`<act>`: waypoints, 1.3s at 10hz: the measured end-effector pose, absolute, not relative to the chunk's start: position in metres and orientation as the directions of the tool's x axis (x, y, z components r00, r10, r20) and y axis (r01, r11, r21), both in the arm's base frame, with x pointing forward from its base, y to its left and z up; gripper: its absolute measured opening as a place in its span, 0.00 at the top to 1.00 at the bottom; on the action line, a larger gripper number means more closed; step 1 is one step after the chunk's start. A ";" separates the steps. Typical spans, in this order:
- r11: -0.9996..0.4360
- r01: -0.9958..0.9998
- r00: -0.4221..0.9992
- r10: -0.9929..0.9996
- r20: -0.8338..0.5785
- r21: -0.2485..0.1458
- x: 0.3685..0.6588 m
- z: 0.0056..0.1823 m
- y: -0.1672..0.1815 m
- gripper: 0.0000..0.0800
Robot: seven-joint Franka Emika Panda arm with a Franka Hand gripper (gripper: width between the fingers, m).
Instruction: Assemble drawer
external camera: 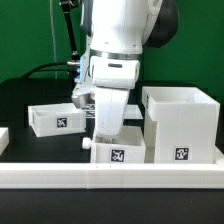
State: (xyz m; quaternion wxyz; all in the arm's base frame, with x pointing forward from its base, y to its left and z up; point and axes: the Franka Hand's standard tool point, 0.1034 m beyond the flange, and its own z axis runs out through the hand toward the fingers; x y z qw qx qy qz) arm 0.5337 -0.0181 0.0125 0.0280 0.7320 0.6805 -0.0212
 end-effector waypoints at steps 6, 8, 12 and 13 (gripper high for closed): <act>-0.068 0.998 0.069 0.995 -0.066 0.012 0.534 0.011 -0.012 0.95; -0.063 0.998 0.064 0.996 -0.064 0.012 0.534 0.011 -0.010 0.95; -0.068 0.998 0.069 0.996 -0.065 0.010 0.533 0.010 -0.011 0.95; -0.070 0.998 0.070 0.995 -0.065 0.009 0.532 0.010 -0.011 0.95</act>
Offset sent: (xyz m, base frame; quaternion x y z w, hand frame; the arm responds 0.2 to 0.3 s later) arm 0.0000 0.0000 0.0000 0.0000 0.0000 0.0000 1.0000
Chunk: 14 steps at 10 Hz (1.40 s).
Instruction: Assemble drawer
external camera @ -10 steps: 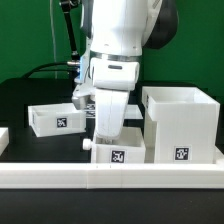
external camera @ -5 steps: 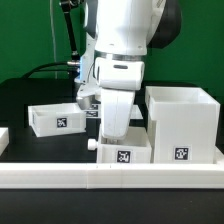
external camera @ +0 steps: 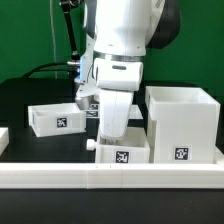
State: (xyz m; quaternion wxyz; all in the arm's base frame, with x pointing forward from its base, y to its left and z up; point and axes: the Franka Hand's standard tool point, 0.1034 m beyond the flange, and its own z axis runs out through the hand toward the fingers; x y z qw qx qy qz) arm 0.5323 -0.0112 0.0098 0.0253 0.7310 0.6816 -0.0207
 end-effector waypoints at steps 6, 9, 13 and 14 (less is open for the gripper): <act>-0.054 0.999 0.054 0.997 -0.063 0.000 0.531 0.013 -0.006 0.95; -0.062 0.998 0.062 0.996 -0.063 -0.002 0.530 0.011 -0.007 0.95; -0.056 0.998 0.056 0.997 -0.061 -0.003 0.530 0.012 -0.003 0.95; -0.060 0.998 0.060 0.996 -0.061 0.001 0.531 0.014 -0.003 0.95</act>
Offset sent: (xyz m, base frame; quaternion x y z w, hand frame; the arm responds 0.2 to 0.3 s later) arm 0.0055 0.0077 0.0080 0.0219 -0.0142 -0.0294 0.9992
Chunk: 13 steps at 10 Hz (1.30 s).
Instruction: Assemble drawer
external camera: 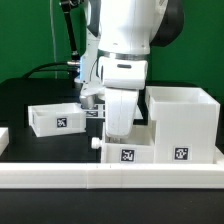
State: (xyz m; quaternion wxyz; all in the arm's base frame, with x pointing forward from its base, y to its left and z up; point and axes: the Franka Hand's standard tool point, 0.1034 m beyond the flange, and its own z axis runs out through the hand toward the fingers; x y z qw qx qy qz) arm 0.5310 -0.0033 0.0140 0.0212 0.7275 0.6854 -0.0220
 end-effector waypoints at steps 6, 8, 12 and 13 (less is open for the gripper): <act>-0.065 0.998 0.065 0.996 -0.056 0.000 0.530 0.013 0.003 0.95; -0.064 0.998 0.065 0.997 -0.051 0.015 0.528 0.013 0.003 0.95; -0.066 0.998 0.066 0.996 -0.052 0.009 0.526 0.012 0.003 0.95; -0.057 0.998 0.057 0.997 -0.050 0.005 0.527 0.012 0.007 0.95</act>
Offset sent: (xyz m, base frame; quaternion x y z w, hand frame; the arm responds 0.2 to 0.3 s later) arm 0.0000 0.0000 0.0000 0.0000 0.0000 0.0000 1.0000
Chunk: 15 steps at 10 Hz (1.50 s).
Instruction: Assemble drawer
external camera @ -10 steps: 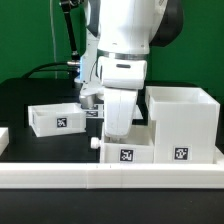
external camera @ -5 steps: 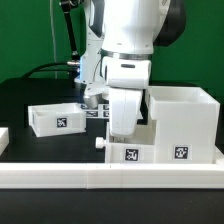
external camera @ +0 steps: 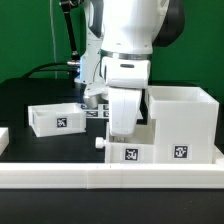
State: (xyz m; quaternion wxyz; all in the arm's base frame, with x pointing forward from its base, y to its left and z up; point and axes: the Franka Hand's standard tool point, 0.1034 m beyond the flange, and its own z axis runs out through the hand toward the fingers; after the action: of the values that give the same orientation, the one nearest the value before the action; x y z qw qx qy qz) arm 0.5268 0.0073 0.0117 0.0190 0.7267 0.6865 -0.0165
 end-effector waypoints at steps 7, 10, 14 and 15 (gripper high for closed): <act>-0.027 1.000 0.027 0.998 -0.055 0.001 0.534 0.011 0.010 0.68; -0.043 0.999 0.043 0.997 -0.057 0.000 0.536 0.025 0.014 0.29; -0.062 0.998 0.062 0.996 -0.066 0.003 0.543 0.060 0.012 0.19; -0.066 0.998 0.067 0.995 -0.070 0.012 0.546 0.069 0.004 0.19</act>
Offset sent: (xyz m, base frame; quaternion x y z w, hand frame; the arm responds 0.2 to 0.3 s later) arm 0.0089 0.0074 -0.0021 0.0029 0.0148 -0.0704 0.9974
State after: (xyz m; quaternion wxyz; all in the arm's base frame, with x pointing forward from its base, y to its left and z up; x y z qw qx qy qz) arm 0.5460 0.0044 0.0690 0.0280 0.7299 0.6827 -0.0215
